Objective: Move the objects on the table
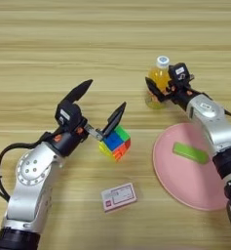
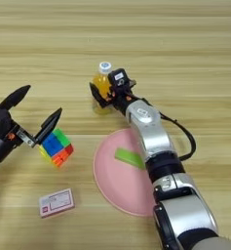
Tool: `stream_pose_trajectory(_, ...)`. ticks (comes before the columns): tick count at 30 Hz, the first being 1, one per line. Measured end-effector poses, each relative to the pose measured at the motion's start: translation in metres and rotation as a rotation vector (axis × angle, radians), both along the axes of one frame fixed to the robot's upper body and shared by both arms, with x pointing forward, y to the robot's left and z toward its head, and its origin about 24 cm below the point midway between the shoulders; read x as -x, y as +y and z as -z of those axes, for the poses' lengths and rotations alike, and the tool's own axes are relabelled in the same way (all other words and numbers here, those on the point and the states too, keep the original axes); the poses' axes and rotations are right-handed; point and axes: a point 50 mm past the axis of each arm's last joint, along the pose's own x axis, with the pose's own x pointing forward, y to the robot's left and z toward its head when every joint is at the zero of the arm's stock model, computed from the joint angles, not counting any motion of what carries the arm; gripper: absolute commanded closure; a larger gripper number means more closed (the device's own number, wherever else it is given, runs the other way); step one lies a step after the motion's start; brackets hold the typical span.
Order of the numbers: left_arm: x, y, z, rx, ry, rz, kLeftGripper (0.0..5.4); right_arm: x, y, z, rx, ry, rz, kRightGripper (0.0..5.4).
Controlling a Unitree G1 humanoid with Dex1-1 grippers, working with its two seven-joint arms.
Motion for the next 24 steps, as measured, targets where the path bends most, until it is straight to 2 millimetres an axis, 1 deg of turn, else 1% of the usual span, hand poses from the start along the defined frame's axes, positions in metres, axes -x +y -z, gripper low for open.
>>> stream_pose_trajectory(1, 0.000, 0.000, 0.000, 0.002, -0.001, -0.003, 0.00, 0.000, 0.000, 0.001, 0.000, 0.002, 0.000, 1.73)
stream_pose_trajectory(3, -0.002, 0.000, -0.002, 0.010, -0.008, -0.011, 0.00, 0.000, 0.000, 0.001, 0.001, 0.001, -0.003, 1.78)
stream_pose_trajectory(16, -0.008, 0.002, -0.001, 0.019, -0.002, -0.047, 0.00, 0.000, -0.001, 0.000, 0.003, -0.002, -0.017, 1.78)
stream_pose_trajectory(19, -0.011, 0.003, -0.001, 0.019, 0.001, -0.059, 0.00, 0.000, -0.001, -0.005, 0.000, -0.022, -0.022, 1.78)
stream_pose_trajectory(24, -0.014, 0.005, 0.003, 0.012, 0.008, -0.084, 0.00, 0.001, -0.001, -0.021, -0.011, -0.089, -0.028, 1.78)
